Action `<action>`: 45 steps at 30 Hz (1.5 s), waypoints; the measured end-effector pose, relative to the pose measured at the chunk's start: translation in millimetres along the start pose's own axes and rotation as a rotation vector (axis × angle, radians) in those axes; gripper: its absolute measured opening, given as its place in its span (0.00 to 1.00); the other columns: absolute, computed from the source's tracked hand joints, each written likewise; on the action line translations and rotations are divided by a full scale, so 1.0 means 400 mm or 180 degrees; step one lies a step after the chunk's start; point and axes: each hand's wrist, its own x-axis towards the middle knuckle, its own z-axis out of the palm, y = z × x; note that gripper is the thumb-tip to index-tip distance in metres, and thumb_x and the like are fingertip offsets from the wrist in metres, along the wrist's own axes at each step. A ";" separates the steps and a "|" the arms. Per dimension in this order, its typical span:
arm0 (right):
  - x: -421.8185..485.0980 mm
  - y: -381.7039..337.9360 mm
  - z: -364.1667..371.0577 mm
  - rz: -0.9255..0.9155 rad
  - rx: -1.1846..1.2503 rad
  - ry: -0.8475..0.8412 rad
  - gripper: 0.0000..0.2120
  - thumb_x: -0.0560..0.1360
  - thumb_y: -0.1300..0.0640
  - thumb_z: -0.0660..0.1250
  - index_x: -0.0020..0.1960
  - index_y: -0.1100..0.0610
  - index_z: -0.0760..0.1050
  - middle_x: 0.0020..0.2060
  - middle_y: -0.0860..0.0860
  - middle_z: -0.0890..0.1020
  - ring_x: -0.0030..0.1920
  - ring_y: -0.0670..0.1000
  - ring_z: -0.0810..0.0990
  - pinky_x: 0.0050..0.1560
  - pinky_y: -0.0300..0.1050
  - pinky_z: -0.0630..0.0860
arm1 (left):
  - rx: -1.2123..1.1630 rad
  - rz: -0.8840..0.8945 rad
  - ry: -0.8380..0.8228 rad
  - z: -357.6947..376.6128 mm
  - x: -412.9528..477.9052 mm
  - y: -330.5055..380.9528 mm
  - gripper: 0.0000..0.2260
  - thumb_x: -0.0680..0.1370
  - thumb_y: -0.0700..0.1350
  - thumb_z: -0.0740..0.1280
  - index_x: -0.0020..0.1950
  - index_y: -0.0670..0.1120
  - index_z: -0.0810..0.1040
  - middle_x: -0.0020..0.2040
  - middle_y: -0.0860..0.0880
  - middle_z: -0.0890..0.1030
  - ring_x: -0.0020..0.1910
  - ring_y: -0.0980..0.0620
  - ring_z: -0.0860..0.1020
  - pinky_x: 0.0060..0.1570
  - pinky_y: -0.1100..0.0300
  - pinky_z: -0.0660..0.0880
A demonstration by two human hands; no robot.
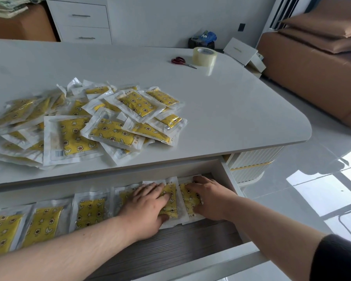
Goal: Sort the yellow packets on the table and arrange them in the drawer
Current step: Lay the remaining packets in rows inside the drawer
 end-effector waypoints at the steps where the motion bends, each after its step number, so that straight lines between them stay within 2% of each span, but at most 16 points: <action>1: -0.001 -0.001 -0.003 0.0005 -0.0012 0.0004 0.35 0.72 0.45 0.69 0.76 0.43 0.60 0.76 0.52 0.61 0.75 0.59 0.62 0.74 0.54 0.63 | 0.0001 0.0036 -0.0023 -0.006 -0.003 0.002 0.29 0.81 0.58 0.57 0.80 0.54 0.52 0.81 0.50 0.43 0.79 0.49 0.41 0.71 0.55 0.33; 4: -0.017 -0.020 -0.029 0.0012 -0.0182 -0.0007 0.38 0.72 0.41 0.67 0.78 0.43 0.56 0.77 0.52 0.59 0.76 0.59 0.58 0.75 0.55 0.62 | -0.0079 0.0158 -0.0182 -0.051 -0.026 0.010 0.29 0.81 0.58 0.56 0.80 0.53 0.50 0.81 0.51 0.44 0.79 0.51 0.41 0.75 0.53 0.38; 6: -0.033 -0.042 -0.051 -0.0001 -0.0280 -0.0112 0.37 0.73 0.42 0.65 0.78 0.45 0.54 0.78 0.51 0.57 0.78 0.58 0.56 0.76 0.54 0.59 | -0.0133 0.0233 -0.0438 -0.101 -0.048 0.017 0.27 0.81 0.57 0.57 0.78 0.51 0.56 0.79 0.50 0.54 0.79 0.50 0.50 0.77 0.51 0.49; 9: -0.067 -0.090 -0.114 0.0018 -0.0339 -0.0402 0.30 0.74 0.45 0.64 0.74 0.48 0.64 0.73 0.52 0.67 0.72 0.56 0.68 0.67 0.46 0.69 | -0.0071 0.0391 -0.0569 -0.193 -0.088 0.027 0.20 0.80 0.58 0.59 0.67 0.49 0.70 0.66 0.49 0.71 0.69 0.48 0.67 0.69 0.49 0.66; 11: -0.101 -0.126 -0.171 0.0090 -0.0426 -0.0721 0.25 0.75 0.45 0.64 0.70 0.51 0.69 0.67 0.51 0.74 0.66 0.54 0.74 0.58 0.43 0.71 | -0.0218 0.0389 -0.0385 -0.253 -0.120 0.033 0.19 0.79 0.60 0.59 0.64 0.50 0.73 0.63 0.50 0.74 0.66 0.49 0.70 0.65 0.50 0.69; 14: -0.153 -0.169 -0.257 0.0100 -0.0480 -0.0911 0.22 0.75 0.42 0.66 0.67 0.47 0.73 0.66 0.47 0.75 0.66 0.52 0.74 0.63 0.48 0.71 | -0.0587 0.0339 -0.0048 -0.333 -0.173 0.037 0.18 0.79 0.61 0.60 0.64 0.54 0.75 0.62 0.54 0.76 0.63 0.53 0.73 0.62 0.52 0.71; 18: -0.202 -0.188 -0.356 0.0024 -0.0110 -0.0571 0.14 0.72 0.41 0.66 0.54 0.45 0.81 0.55 0.43 0.82 0.56 0.46 0.79 0.59 0.46 0.75 | -0.1042 0.0074 0.0510 -0.422 -0.245 0.014 0.15 0.79 0.61 0.62 0.61 0.56 0.77 0.56 0.61 0.76 0.55 0.60 0.75 0.57 0.58 0.73; 22: -0.207 -0.201 -0.427 -0.0052 0.1006 -0.0082 0.09 0.69 0.45 0.69 0.40 0.49 0.81 0.38 0.46 0.84 0.40 0.44 0.82 0.49 0.44 0.79 | -0.1504 -0.0254 0.1205 -0.491 -0.292 -0.048 0.06 0.80 0.55 0.64 0.47 0.58 0.79 0.43 0.64 0.78 0.42 0.68 0.75 0.42 0.69 0.71; 24: -0.182 -0.223 -0.451 -0.0151 0.1478 0.0139 0.08 0.71 0.50 0.70 0.40 0.54 0.82 0.37 0.50 0.85 0.38 0.45 0.82 0.50 0.46 0.81 | -0.1846 -0.0485 0.1575 -0.521 -0.297 -0.102 0.08 0.80 0.52 0.65 0.42 0.55 0.81 0.37 0.60 0.80 0.37 0.63 0.77 0.39 0.65 0.73; 27: -0.114 -0.267 -0.477 -0.0304 0.1729 0.0565 0.06 0.71 0.51 0.70 0.43 0.52 0.83 0.38 0.50 0.85 0.39 0.47 0.81 0.52 0.50 0.80 | -0.2217 -0.0669 0.1893 -0.573 -0.289 -0.216 0.07 0.78 0.48 0.68 0.42 0.54 0.83 0.39 0.56 0.84 0.41 0.60 0.79 0.45 0.60 0.75; 32: 0.019 -0.324 -0.485 -0.0523 0.2280 0.1416 0.06 0.73 0.56 0.73 0.49 0.49 0.83 0.42 0.43 0.87 0.43 0.39 0.84 0.51 0.39 0.79 | -0.2863 -0.0807 0.1867 -0.651 -0.255 -0.427 0.10 0.76 0.36 0.70 0.50 0.51 0.83 0.49 0.51 0.86 0.52 0.56 0.82 0.56 0.61 0.76; 35: 0.090 -0.329 -0.472 -0.0503 0.2397 0.1662 0.08 0.73 0.58 0.73 0.50 0.48 0.82 0.44 0.42 0.86 0.44 0.37 0.83 0.49 0.34 0.78 | -0.2902 -0.1109 0.1879 -0.631 -0.226 -0.523 0.12 0.75 0.34 0.70 0.51 0.50 0.82 0.51 0.51 0.85 0.53 0.56 0.81 0.54 0.64 0.74; 38: 0.156 -0.324 -0.459 -0.0245 0.2226 0.1805 0.10 0.72 0.56 0.74 0.52 0.47 0.82 0.46 0.40 0.84 0.47 0.39 0.83 0.51 0.37 0.77 | -0.2504 -0.1966 0.2004 -0.572 -0.200 -0.609 0.08 0.73 0.42 0.75 0.51 0.46 0.81 0.49 0.49 0.82 0.52 0.51 0.79 0.54 0.59 0.71; 41: 0.212 -0.327 -0.449 0.0063 0.1847 0.1841 0.14 0.71 0.51 0.75 0.56 0.47 0.82 0.51 0.45 0.83 0.51 0.44 0.80 0.46 0.38 0.75 | -0.1922 -0.2750 0.1898 -0.541 -0.184 -0.652 0.18 0.70 0.54 0.75 0.34 0.43 0.73 0.33 0.46 0.73 0.35 0.47 0.74 0.37 0.57 0.65; 43: 0.237 -0.336 -0.447 0.0223 0.1550 0.1753 0.18 0.71 0.47 0.74 0.60 0.47 0.80 0.53 0.46 0.82 0.49 0.46 0.79 0.48 0.41 0.74 | -0.1804 -0.2954 0.1855 -0.535 -0.172 -0.662 0.23 0.70 0.58 0.75 0.31 0.43 0.68 0.30 0.47 0.69 0.32 0.46 0.71 0.32 0.57 0.61; 45: 0.253 -0.345 -0.449 0.0381 0.1189 0.1673 0.25 0.70 0.42 0.73 0.65 0.49 0.77 0.57 0.47 0.82 0.54 0.49 0.79 0.52 0.42 0.73 | -0.1773 -0.2992 0.1744 -0.535 -0.160 -0.666 0.26 0.67 0.62 0.75 0.33 0.42 0.70 0.32 0.47 0.72 0.34 0.46 0.74 0.32 0.57 0.64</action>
